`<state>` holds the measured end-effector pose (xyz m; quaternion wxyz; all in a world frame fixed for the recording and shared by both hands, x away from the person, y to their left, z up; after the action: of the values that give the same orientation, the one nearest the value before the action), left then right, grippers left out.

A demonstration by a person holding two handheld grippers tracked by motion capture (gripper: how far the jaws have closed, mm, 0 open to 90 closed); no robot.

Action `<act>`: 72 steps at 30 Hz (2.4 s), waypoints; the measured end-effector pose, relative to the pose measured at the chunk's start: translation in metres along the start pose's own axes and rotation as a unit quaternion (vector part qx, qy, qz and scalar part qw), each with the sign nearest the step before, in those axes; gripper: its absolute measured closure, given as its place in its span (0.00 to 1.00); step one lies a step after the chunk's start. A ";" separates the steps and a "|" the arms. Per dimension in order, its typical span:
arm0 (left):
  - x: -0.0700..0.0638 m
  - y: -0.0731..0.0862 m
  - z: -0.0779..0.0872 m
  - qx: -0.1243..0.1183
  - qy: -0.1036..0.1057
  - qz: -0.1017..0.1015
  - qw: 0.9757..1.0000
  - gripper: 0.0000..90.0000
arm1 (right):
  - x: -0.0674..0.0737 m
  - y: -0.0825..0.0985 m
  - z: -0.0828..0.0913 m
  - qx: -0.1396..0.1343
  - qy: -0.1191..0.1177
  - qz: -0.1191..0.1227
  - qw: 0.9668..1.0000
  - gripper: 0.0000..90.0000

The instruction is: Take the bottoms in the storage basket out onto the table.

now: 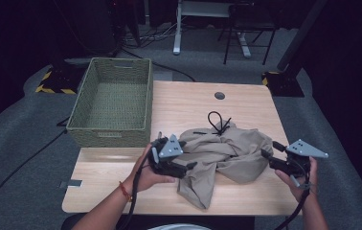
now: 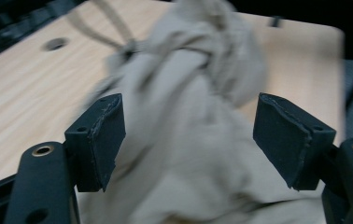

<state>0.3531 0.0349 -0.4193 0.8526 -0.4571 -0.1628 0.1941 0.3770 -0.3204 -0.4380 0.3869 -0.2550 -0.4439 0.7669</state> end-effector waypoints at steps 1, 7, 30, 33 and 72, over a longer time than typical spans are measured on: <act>-0.010 0.000 -0.005 0.006 0.018 -0.007 1.000 0.30 | 0.008 0.000 0.001 -0.001 -0.015 0.006 1.000 0.48; -0.060 0.016 -0.047 0.065 0.089 -0.049 0.993 0.35 | 0.059 0.011 -0.018 0.030 -0.104 0.052 0.993 0.44; 0.013 0.059 -0.032 0.122 -0.018 -0.015 0.992 0.98 | 0.043 0.021 -0.056 0.083 -0.052 0.098 0.990 0.96; 0.031 0.057 -0.009 0.097 -0.046 0.011 0.994 0.98 | 0.023 0.005 -0.041 0.054 -0.023 0.081 0.995 0.96; 0.007 0.051 0.032 0.058 -0.005 0.007 0.998 0.35 | -0.033 -0.002 0.001 0.031 0.052 0.033 0.998 0.40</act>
<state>0.3356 0.0873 -0.4450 0.8751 -0.4074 -0.1525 0.2120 0.3959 -0.3476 -0.4344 0.3915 -0.2973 -0.3903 0.7785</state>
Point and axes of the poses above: each handheld gripper's, and its own axes: z roughly backward along the jaws, y roughly out of its underside, x roughly to its left, the point moved 4 cm from there along -z, roughly forward along the jaws, and after that the axes turned 5 degrees about -y, right-handed, at the moved point
